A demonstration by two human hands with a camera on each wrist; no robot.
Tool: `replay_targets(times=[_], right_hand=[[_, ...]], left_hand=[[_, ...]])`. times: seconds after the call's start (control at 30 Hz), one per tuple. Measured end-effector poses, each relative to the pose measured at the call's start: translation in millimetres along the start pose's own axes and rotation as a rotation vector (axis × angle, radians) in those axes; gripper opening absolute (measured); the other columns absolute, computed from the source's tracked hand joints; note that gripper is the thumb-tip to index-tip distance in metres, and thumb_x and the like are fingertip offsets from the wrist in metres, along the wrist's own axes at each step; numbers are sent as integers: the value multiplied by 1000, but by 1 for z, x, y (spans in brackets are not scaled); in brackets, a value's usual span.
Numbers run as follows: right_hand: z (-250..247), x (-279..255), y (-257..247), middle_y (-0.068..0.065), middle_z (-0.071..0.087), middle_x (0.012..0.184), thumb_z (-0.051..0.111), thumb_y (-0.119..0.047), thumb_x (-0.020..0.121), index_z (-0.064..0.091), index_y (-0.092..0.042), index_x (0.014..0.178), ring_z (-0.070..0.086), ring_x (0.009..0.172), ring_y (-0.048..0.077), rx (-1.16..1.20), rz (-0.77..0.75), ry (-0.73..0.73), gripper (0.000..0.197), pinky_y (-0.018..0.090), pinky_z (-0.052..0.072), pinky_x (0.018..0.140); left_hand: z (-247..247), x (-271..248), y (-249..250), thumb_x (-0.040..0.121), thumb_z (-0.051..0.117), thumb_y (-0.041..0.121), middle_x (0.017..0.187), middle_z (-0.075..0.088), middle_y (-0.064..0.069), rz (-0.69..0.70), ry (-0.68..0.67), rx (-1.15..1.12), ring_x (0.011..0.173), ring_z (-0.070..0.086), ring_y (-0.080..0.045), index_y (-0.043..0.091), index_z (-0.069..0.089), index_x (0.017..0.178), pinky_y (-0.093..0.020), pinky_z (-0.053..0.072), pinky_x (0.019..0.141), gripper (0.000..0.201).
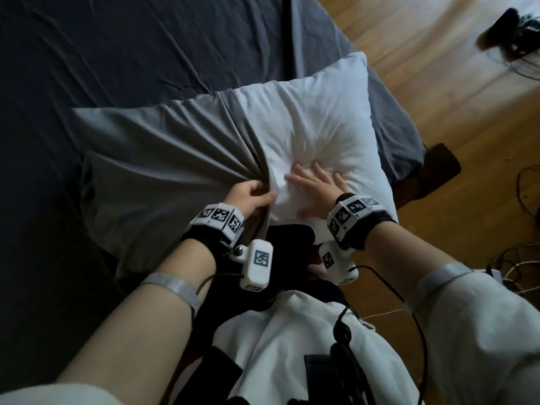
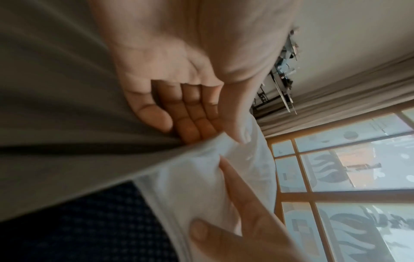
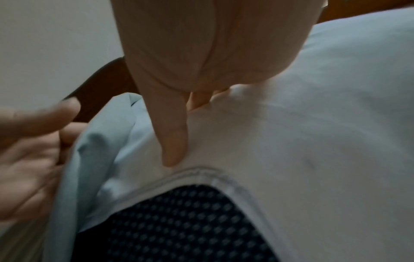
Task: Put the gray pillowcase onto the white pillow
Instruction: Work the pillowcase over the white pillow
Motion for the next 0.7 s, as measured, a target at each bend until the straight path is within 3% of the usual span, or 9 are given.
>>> replay_targets(times=[0.1, 0.2, 0.33, 0.4, 0.47, 0.6, 0.7], right_hand=[[3, -8, -7, -21, 2, 155, 74, -36, 70, 20, -49, 139, -9, 145, 19, 35, 14, 101, 89, 53, -6, 114], [12, -18, -9, -18, 1, 156, 74, -32, 70, 22, -45, 140, -9, 145, 19, 61, 38, 149, 87, 49, -7, 114], [22, -32, -11, -11, 2, 157, 73, -28, 71, 24, -40, 141, -5, 145, 20, 67, 64, 206, 87, 42, -3, 116], [25, -39, -11, -10, 1, 157, 74, -26, 71, 22, -39, 142, -4, 145, 20, 63, 74, 201, 89, 40, -2, 116], [26, -47, -11, -11, -3, 157, 74, -25, 72, 17, -40, 143, -7, 145, 19, 54, 91, 171, 92, 41, -2, 116], [25, -61, -16, -11, -14, 156, 75, -29, 72, 6, -44, 143, -16, 143, 18, 21, 145, 170, 100, 45, -6, 116], [22, -66, -23, -8, -23, 154, 76, -35, 70, -1, -46, 142, -23, 141, 20, -18, 170, 245, 107, 47, -13, 114]], left_hand=[[-11, -16, -33, 91, 53, 21, 52, 64, 15, -152, -3, -59, 47, 56, 5, 20, 57, 86, -8, 37, 45, 6], [-13, -34, -68, 93, 48, 29, 50, 64, 13, -323, 10, -108, 47, 57, 3, 21, 57, 76, -15, 39, 52, 22], [-13, -48, -113, 91, 43, 48, 79, 63, 2, -559, 15, -118, 76, 57, -13, 16, 61, 80, -32, 39, 80, 39], [-14, -48, -125, 80, 52, 62, 97, 64, -7, -587, 62, -155, 92, 61, -26, 8, 62, 98, -38, 43, 90, 58], [-14, -39, -137, 66, 62, 67, 117, 62, -13, -544, 108, -236, 109, 59, -31, 3, 58, 114, -44, 43, 101, 81], [-15, -45, -102, 88, 56, 36, 125, 58, -15, -310, 191, -461, 110, 57, -29, 1, 54, 121, -50, 40, 103, 48], [-21, -48, -70, 92, 51, 29, 132, 53, -9, -174, 178, -591, 122, 48, -28, 11, 50, 128, -58, 31, 106, 40]])
Point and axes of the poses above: each hand's wrist, its own x-axis towards the middle knuckle, its own z-axis out of the palm, y = z × x, the point moved 2 cm from there along x, towards the middle knuckle
